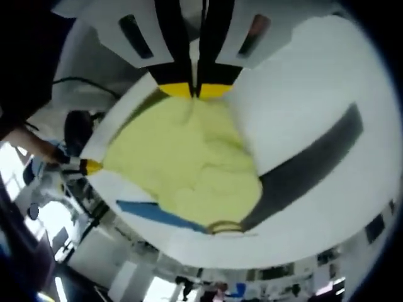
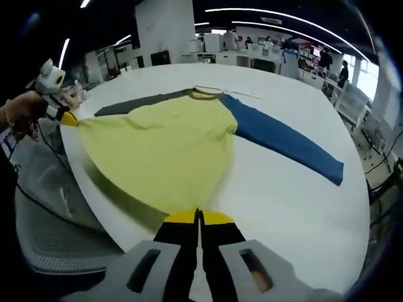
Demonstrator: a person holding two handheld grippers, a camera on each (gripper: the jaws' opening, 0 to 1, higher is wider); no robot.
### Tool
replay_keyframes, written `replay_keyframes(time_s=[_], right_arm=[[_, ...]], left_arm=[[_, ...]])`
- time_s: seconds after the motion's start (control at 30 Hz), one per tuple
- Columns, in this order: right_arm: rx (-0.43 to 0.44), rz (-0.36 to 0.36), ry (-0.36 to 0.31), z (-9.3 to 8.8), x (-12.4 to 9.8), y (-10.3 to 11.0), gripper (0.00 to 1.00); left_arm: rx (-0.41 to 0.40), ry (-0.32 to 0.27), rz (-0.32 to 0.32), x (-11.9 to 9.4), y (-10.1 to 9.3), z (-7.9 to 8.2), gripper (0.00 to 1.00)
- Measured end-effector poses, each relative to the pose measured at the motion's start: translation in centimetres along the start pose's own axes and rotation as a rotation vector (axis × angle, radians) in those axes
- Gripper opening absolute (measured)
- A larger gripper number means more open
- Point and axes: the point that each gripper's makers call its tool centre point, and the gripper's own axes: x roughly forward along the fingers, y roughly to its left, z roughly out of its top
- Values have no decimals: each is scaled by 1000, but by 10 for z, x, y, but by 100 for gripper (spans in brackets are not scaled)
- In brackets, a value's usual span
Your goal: Fold the garment on the visible template until the final outline fits inside the template.
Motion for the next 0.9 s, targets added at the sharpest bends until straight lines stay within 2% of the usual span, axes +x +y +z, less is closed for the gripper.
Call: replay_keyframes(time_s=[0.17,0.33,0.47,0.73,0.83,0.9], right_arm=[[1,-5,-16,5,-5,-2,1],[2,-6,-22,7,-8,-1,1],[2,-4,-40,16,-8,-3,1],[-47,-3,-45,51,17,-26,1],[-61,13,-33,61,30,-34,1],[-87,33,1,65,41,-36,1]], left_arm=[[-3,25,-4,-7,1,7,0],[-3,54,-10,-9,-1,5,0],[0,48,-31,-9,-1,9,0],[13,64,-23,9,24,32,0],[19,116,-36,23,36,33,0],[8,144,-50,32,42,33,0]])
